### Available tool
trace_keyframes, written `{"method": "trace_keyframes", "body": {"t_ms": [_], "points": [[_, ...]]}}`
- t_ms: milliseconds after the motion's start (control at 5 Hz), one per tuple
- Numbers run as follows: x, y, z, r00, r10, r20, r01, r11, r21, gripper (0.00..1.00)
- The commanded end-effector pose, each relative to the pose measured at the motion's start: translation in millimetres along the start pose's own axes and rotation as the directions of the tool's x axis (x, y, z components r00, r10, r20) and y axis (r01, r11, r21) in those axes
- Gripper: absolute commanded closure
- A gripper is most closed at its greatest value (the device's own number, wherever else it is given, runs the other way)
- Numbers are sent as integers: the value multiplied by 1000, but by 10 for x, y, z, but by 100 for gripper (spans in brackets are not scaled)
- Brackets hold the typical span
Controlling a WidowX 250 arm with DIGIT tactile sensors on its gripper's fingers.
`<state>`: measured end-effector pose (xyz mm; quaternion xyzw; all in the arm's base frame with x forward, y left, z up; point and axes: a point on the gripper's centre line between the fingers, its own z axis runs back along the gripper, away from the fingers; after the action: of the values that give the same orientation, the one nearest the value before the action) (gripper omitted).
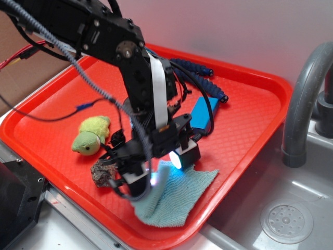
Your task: Grab the blue cloth.
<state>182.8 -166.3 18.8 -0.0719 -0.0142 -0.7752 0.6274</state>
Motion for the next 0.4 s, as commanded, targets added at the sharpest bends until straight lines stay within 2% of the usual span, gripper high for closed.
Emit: {"method": "trace_keyframes", "body": {"t_ms": [0,200], "points": [[-165,-207,-52,998,53,28,-52,999,-14,100],[-241,-205,7,967,252,34,-253,967,24,100]]}}
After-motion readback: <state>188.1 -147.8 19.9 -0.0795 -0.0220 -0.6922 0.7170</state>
